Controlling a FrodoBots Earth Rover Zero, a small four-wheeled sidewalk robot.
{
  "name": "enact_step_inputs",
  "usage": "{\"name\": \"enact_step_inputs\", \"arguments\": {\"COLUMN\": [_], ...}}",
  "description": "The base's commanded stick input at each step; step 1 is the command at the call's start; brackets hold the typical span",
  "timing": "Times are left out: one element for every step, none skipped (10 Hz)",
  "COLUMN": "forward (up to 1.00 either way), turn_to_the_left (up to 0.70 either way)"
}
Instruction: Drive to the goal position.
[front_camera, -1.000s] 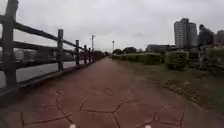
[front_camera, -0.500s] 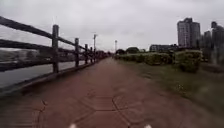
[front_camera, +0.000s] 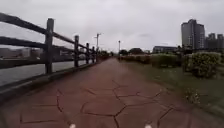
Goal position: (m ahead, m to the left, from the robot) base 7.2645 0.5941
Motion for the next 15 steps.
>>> {"name": "enact_step_inputs", "arguments": {"forward": [1.00,1.00,1.00,1.00,1.00,1.00,1.00,1.00,1.00,1.00,1.00,1.00,1.00,1.00,1.00], "turn_to_the_left": [0.00,0.00,0.00,0.00,0.00,0.00,0.00,0.00,0.00,0.00,0.00,0.00,0.00,0.00,0.00]}}
